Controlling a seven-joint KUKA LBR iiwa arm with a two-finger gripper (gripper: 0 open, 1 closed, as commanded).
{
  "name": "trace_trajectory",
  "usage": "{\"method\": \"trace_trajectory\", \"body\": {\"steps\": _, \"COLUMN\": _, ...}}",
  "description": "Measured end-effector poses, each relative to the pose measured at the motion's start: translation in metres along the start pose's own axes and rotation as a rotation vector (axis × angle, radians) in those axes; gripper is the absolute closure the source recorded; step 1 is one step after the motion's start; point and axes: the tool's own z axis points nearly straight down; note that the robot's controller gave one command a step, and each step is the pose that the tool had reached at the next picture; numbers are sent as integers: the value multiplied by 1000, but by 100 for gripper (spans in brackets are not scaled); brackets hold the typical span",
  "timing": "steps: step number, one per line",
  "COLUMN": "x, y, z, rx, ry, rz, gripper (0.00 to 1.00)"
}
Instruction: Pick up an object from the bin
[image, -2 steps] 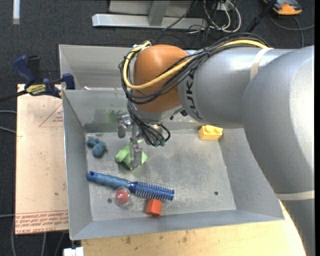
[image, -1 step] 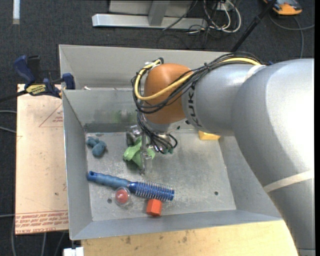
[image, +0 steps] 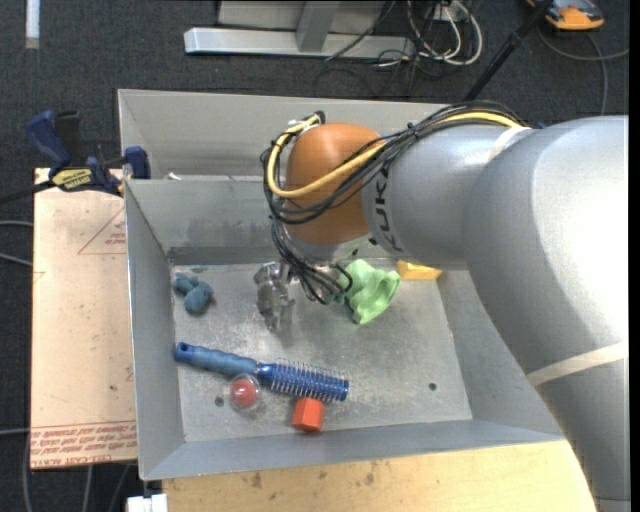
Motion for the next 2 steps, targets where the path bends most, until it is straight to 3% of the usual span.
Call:
{"method": "trace_trajectory", "body": {"steps": 1, "x": 1, "y": 0, "z": 1, "rx": 0, "ry": 4, "rz": 0, "gripper": 0}}
{"method": "trace_trajectory", "body": {"steps": 2, "x": 51, "y": 59, "z": -17, "rx": -1, "ry": 3, "rz": 2, "gripper": 0}}
